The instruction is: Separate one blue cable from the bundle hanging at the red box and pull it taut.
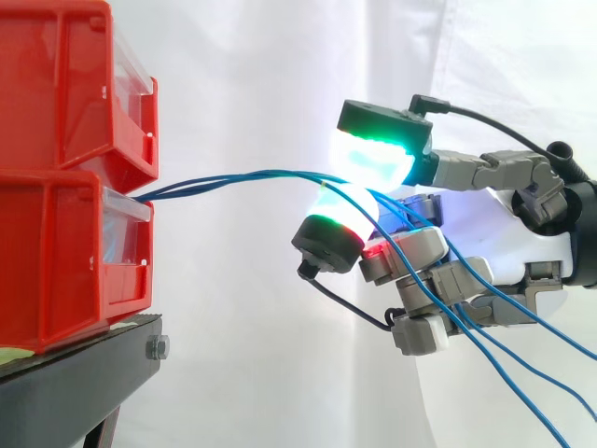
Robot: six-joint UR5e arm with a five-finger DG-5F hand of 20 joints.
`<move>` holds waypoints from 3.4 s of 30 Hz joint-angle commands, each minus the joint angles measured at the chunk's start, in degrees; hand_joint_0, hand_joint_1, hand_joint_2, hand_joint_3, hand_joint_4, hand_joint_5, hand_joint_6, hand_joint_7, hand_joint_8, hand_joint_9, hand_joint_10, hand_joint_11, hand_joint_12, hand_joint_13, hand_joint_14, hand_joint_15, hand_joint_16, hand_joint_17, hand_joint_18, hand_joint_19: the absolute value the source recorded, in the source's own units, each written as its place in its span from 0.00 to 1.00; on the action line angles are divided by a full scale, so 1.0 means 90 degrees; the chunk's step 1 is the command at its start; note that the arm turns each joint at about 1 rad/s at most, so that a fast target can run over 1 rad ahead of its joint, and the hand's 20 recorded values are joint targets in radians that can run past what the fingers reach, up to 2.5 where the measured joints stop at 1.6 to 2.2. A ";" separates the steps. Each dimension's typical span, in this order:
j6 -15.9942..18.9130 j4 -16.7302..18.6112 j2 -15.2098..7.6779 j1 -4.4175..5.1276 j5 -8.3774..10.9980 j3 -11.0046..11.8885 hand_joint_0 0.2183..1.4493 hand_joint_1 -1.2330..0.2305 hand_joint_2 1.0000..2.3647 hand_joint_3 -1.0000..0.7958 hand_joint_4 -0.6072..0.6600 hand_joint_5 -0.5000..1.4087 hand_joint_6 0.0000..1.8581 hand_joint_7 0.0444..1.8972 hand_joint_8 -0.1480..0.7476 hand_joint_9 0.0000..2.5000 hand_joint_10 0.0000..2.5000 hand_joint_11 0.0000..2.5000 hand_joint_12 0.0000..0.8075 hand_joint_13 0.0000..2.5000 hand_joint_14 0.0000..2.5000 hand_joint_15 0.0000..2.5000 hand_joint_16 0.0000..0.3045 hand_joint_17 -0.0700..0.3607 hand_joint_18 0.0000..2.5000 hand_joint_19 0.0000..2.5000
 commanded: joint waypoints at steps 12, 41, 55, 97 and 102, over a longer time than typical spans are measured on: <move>0.0009 -0.0002 0.0000 -0.0001 0.0001 0.0000 0.32 0.27 0.00 0.28 0.59 0.17 0.45 0.66 0.44 0.43 0.00 0.66 0.36 0.49 0.07 0.78 0.13 0.37 0.38 0.38; -0.0001 -0.0002 0.0000 -0.0001 0.0001 0.0000 0.28 0.38 0.00 0.28 0.58 0.17 0.45 0.63 0.45 0.46 0.00 0.67 0.37 0.49 0.08 0.76 0.13 0.37 0.39 0.39; -0.0011 -0.0002 0.0000 -0.0001 0.0001 0.0000 0.31 0.35 0.02 0.46 0.55 0.18 0.45 0.72 0.45 0.48 0.00 0.69 0.36 0.50 0.08 0.77 0.13 0.36 0.40 0.40; -0.0001 -0.0099 0.0000 -0.0001 0.0001 0.0000 0.33 0.29 0.01 0.42 0.53 0.17 0.46 0.69 0.44 0.45 0.00 0.68 0.36 0.49 0.03 0.79 0.13 0.37 0.39 0.39; 0.0009 -0.0168 0.0000 -0.0001 0.0010 0.0000 0.40 0.24 0.00 0.31 0.54 0.17 0.46 0.67 0.44 0.42 0.00 0.67 0.37 0.48 0.00 0.78 0.13 0.38 0.38 0.37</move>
